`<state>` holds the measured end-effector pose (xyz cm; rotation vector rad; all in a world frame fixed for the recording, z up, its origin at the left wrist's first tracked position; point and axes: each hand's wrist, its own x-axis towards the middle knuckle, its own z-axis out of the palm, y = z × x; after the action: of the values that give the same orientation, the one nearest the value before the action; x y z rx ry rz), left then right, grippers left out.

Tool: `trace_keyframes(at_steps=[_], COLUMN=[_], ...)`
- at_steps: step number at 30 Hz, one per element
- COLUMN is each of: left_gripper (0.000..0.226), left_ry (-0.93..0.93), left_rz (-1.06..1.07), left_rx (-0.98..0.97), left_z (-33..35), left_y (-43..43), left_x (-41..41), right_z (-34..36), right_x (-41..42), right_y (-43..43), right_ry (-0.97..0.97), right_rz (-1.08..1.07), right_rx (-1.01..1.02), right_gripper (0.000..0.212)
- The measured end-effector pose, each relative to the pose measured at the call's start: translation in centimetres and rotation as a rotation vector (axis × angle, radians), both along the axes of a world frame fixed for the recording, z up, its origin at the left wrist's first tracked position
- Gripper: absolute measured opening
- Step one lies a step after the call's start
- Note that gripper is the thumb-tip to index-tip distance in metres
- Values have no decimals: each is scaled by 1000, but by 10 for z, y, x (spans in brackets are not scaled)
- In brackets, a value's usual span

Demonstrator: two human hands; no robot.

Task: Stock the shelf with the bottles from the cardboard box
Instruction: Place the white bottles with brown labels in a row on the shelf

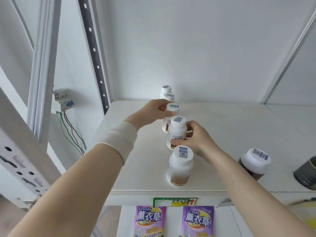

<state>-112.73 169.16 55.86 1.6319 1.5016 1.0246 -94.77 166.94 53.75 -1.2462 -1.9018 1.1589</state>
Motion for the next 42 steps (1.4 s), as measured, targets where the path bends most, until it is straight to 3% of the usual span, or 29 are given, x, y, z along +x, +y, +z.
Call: trace_keyframes(at_steps=[12,23,27,32,34,37,42], left_gripper=[22,46,41,46,46,43,41], left_ry=[-20,93,364,1083,1275,1395,1513], left_rz=[-6,18,154,368,435,496,508], left_rx=[-27,-73,19,99,101,78,27], left_z=[-6,23,52,88,93,91,78], left_y=[0,-17,-42,-105,-135,-180,-262], left_x=[0,3,1,21,34,51,61], right_z=[-9,20,54,89,95,96,85], right_x=[-2,10,26,47,55,62,52], right_y=[-4,-6,-11,-34,-53,-91,-154], right_ry=[4,-27,-99,-429,-562,-694,-751], right_rz=[20,2,-21,8,27,67,194], right_rx=[3,74,192,462,563,709,820], right_gripper=[59,67,60,60,58,53,50])
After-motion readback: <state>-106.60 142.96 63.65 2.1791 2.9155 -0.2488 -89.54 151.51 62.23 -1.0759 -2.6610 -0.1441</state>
